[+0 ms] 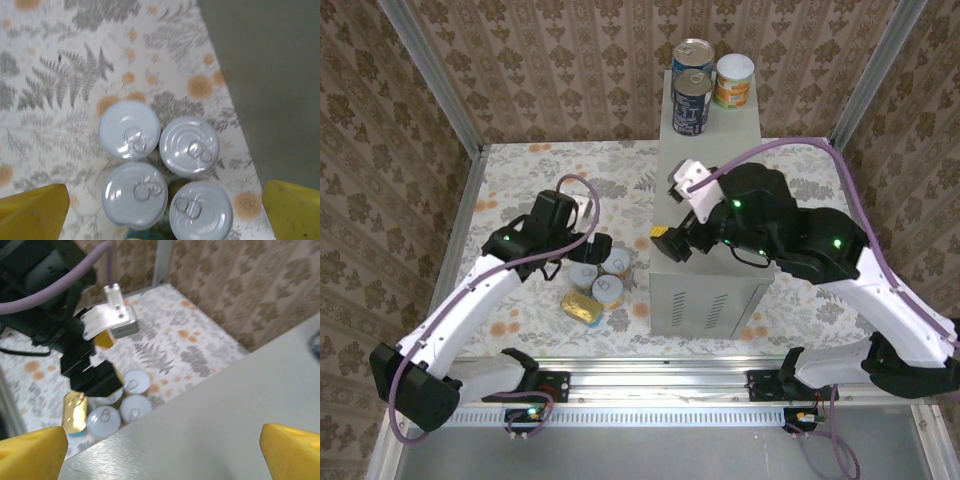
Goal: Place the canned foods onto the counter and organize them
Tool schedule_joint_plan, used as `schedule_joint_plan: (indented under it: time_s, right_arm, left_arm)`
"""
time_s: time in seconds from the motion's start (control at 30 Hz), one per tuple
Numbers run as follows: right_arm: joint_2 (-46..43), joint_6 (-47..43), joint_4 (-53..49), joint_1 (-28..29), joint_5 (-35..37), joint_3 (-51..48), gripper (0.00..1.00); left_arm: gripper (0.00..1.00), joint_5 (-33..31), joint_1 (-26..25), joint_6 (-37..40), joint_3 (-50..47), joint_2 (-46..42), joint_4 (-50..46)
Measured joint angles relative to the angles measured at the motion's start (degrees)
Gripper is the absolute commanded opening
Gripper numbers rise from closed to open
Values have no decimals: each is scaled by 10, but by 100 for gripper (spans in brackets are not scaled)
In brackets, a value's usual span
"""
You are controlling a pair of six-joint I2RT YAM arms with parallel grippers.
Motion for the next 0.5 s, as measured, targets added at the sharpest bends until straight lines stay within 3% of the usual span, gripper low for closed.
schedule_joint_plan:
  time_s: [0.27, 0.5]
  right_arm:
    - [23, -5, -32, 7, -66, 10, 100]
    - [22, -11, -27, 7, -87, 4, 100]
  left_arm:
    - [97, -11, 0, -94, -77, 5, -50]
    - [97, 3, 2, -129, -102, 54, -32]
